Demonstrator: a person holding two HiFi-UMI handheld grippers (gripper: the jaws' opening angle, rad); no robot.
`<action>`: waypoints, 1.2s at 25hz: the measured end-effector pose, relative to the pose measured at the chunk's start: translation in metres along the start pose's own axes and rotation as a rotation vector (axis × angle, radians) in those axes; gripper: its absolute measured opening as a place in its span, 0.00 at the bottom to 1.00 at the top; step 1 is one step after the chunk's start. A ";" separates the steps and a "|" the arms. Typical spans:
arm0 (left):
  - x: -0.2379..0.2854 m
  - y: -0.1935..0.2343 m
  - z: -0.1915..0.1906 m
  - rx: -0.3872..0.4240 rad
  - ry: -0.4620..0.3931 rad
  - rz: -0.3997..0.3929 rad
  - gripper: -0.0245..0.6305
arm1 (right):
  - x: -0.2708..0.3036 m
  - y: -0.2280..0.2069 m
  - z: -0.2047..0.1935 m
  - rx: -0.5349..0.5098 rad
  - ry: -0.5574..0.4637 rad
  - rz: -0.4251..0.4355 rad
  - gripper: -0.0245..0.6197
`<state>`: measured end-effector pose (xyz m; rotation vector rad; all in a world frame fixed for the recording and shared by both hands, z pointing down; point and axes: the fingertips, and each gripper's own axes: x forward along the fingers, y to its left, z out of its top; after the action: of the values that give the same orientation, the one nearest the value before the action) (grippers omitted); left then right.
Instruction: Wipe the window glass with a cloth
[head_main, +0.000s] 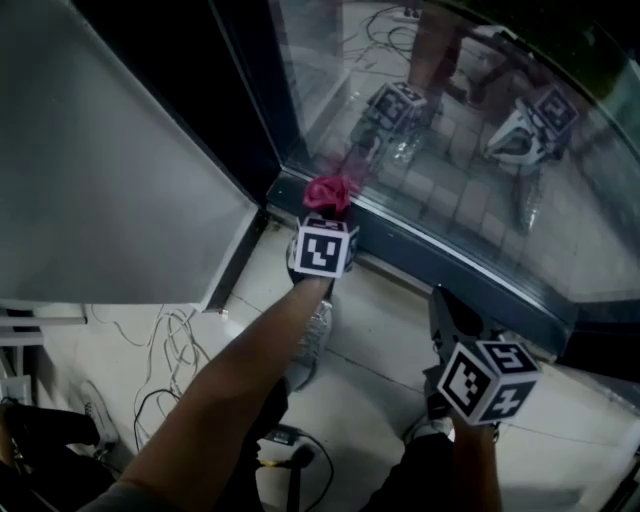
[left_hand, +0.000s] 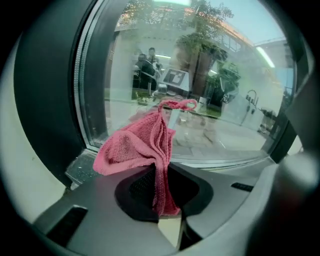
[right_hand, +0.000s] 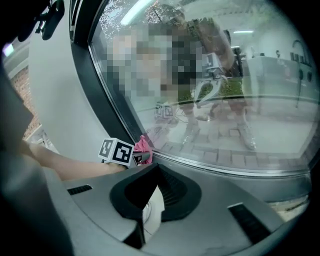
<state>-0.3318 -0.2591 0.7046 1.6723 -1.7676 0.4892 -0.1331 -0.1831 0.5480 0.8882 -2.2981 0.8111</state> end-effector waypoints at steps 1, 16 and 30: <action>0.001 -0.006 -0.001 0.011 0.002 -0.002 0.12 | -0.003 -0.005 0.001 0.004 -0.002 -0.006 0.03; 0.010 -0.138 -0.019 0.135 0.046 -0.138 0.12 | -0.061 -0.068 -0.006 0.062 -0.047 -0.090 0.03; 0.017 -0.271 -0.033 0.243 0.051 -0.256 0.12 | -0.123 -0.154 -0.024 0.087 -0.097 -0.196 0.03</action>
<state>-0.0591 -0.2820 0.6959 2.0019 -1.4764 0.6424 0.0638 -0.2097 0.5348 1.1941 -2.2277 0.8021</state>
